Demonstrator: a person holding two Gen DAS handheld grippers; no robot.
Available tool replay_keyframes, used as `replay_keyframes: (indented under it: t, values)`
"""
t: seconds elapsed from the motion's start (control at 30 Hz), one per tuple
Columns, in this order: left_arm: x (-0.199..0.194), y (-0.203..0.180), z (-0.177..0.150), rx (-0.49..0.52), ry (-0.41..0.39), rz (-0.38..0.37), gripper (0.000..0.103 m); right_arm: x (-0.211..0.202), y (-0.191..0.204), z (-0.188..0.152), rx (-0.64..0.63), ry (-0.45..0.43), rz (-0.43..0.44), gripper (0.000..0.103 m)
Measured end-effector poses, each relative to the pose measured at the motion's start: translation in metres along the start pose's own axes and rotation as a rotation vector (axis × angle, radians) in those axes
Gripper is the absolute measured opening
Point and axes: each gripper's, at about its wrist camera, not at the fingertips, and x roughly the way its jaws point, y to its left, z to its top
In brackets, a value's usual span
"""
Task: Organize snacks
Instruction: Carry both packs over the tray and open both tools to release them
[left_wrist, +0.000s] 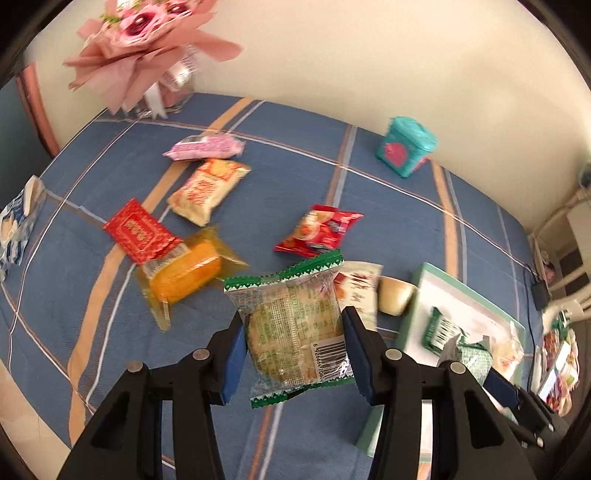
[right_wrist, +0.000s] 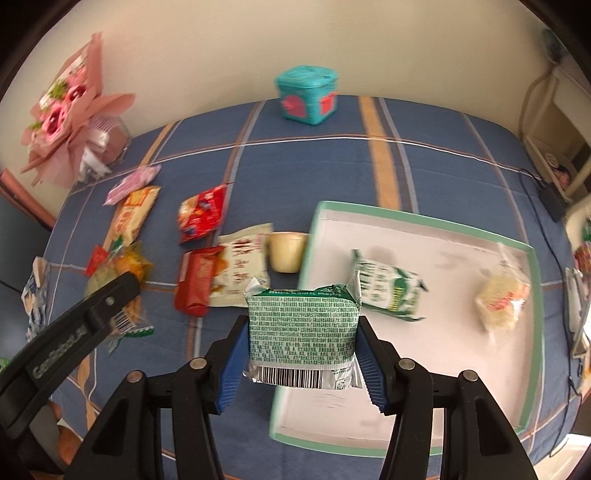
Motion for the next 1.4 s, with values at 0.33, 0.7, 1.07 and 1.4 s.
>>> replay_keyframes:
  t: [0.33, 0.7, 1.07, 1.4]
  values:
    - [-0.003, -0.064, -0.023, 0.126, 0.038, -0.109, 0.051, -0.021, -0.091, -0.004, 0.196, -0.025, -0.063, 0.059]
    - [0.005, -0.125, -0.053, 0.269, 0.085, -0.151, 0.051, -0.036, -0.154, -0.016, 0.310, -0.033, -0.111, 0.059]
    - [0.049, -0.139, -0.078, 0.332, 0.214, -0.094, 0.051, 0.005, -0.152, -0.027, 0.278, 0.112, -0.116, 0.059]
    - [0.072, -0.146, -0.096, 0.382, 0.273, -0.052, 0.051, 0.037, -0.150, -0.040, 0.268, 0.214, -0.117, 0.059]
